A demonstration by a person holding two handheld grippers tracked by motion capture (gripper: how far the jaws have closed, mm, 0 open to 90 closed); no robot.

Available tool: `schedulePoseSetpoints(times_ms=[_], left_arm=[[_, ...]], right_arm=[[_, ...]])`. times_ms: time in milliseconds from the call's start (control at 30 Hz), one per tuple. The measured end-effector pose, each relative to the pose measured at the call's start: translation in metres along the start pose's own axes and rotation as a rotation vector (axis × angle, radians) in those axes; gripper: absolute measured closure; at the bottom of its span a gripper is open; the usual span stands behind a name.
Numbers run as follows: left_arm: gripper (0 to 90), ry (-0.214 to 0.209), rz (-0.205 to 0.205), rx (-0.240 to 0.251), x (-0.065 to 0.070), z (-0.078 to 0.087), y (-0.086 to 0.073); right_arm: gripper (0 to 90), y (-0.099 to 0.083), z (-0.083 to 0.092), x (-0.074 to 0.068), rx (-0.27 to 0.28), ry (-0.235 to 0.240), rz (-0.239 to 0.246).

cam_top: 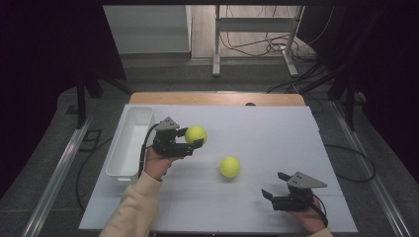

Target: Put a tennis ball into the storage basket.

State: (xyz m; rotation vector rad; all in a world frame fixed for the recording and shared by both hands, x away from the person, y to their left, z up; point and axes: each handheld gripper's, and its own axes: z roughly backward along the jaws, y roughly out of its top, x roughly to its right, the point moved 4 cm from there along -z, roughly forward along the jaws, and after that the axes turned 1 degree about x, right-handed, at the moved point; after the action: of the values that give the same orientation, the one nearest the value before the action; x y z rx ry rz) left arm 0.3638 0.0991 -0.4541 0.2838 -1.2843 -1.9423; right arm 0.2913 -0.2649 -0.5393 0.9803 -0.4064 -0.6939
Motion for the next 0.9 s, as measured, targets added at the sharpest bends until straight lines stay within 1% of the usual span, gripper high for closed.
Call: schedulePoseSetpoints(times_ms=[900], left_arm=[[26.1,0.004,-0.006,0.060,-0.002,0.025,0.012]], right_arm=[[13.0,0.000,0.000,0.000,0.002,-0.001,0.000]])
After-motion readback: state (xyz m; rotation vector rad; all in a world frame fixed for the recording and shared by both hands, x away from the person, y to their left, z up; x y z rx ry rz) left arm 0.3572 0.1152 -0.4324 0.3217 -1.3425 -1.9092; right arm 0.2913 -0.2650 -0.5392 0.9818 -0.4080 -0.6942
